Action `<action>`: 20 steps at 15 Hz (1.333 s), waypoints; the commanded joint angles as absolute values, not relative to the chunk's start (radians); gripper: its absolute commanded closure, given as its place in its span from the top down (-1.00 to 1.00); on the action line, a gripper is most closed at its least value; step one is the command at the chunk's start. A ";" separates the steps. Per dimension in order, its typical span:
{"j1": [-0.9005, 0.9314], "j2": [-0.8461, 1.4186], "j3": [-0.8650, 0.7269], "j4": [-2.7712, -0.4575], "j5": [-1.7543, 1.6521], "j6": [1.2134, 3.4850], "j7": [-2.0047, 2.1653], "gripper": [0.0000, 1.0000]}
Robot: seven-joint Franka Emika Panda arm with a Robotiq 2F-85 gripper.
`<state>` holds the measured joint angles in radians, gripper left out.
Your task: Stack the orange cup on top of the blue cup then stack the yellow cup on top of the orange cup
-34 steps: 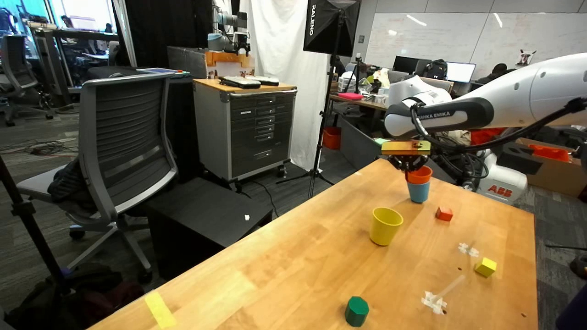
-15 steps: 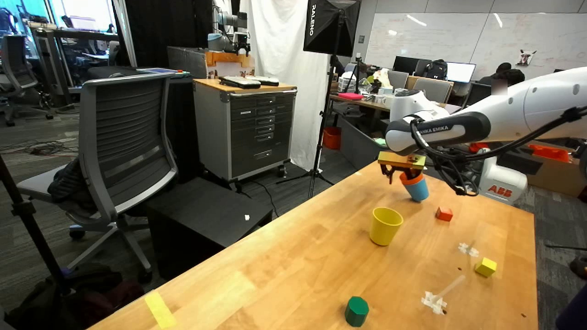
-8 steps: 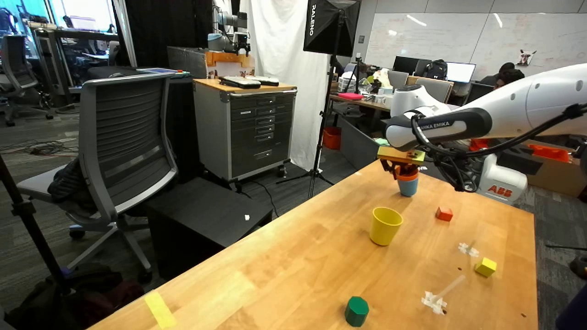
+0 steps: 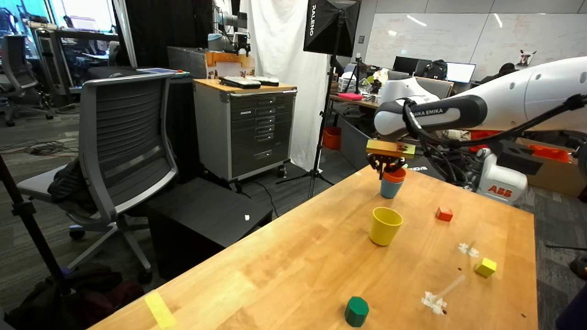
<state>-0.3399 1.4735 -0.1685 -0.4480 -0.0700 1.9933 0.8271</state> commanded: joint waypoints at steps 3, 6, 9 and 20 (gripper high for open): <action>-0.282 1.451 -0.150 -0.480 -0.044 1.914 0.776 -0.96; -0.252 1.453 -0.153 -0.481 -0.052 1.870 0.753 -0.96; -0.218 1.464 -0.169 -0.468 -0.072 1.878 0.730 -0.96; -0.179 1.477 -0.183 -0.453 -0.092 1.868 0.721 -0.33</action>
